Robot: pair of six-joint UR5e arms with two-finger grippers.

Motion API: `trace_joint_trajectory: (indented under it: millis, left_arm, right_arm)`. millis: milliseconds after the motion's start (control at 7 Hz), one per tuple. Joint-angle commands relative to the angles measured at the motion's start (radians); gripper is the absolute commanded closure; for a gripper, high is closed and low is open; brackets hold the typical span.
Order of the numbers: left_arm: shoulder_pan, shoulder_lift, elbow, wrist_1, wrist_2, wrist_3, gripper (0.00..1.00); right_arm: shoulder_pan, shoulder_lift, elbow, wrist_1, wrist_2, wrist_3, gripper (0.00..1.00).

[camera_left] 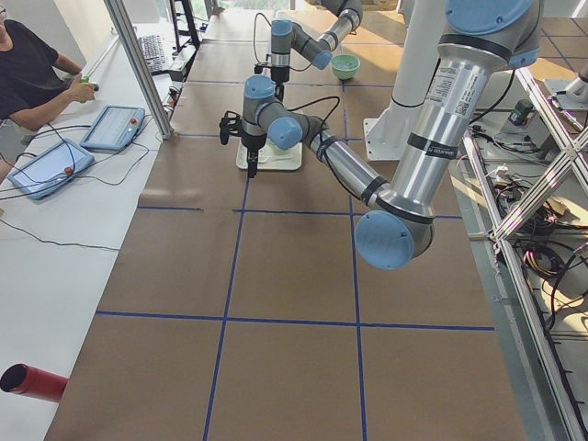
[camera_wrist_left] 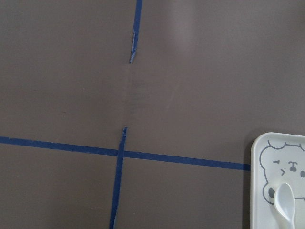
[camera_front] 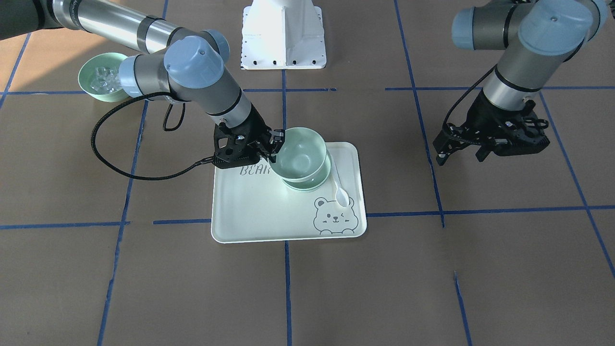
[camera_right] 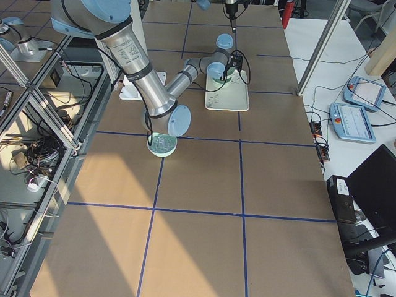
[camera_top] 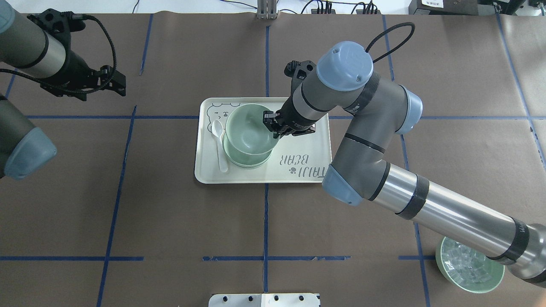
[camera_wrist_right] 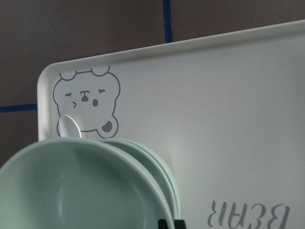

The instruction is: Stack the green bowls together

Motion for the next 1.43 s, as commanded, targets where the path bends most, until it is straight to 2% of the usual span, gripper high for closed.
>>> trace_joint_trajectory:
  millis: [0,143,286,429,714,1000,1143,1286]
  left_arm:
    - [-0.013,0.011,0.001,-0.002,-0.005,0.024,0.00]
    - [-0.013,0.011,-0.001,-0.002,-0.005,0.024,0.00]
    - [-0.013,0.011,0.001,-0.002,-0.005,0.024,0.00]
    - [-0.013,0.011,0.002,-0.005,-0.003,0.024,0.00]
    - [-0.011,0.011,0.006,-0.006,-0.003,0.022,0.00]
    - [-0.016,0.018,0.002,-0.007,-0.026,0.041,0.00]
    - [-0.054,0.034,0.002,-0.002,-0.070,0.103,0.00]
    - [-0.089,0.064,0.002,-0.001,-0.087,0.180,0.00]
  right_arm:
    - [-0.014,0.006,-0.008,0.001,-0.002,-0.001,1.00]
    - [-0.014,0.008,-0.011,0.001,-0.002,-0.002,1.00]
    - [-0.012,0.009,-0.016,0.004,-0.007,-0.004,0.68]
    - [-0.012,0.011,-0.016,0.012,-0.019,0.004,0.01]
    - [-0.011,0.009,-0.016,0.015,-0.021,0.042,0.00]
    - [0.058,-0.024,0.000,0.001,-0.006,0.027,0.00]
    - [0.106,-0.099,0.039,0.001,-0.003,-0.023,0.00]
    - [0.142,-0.195,0.102,0.001,0.010,-0.159,0.00]
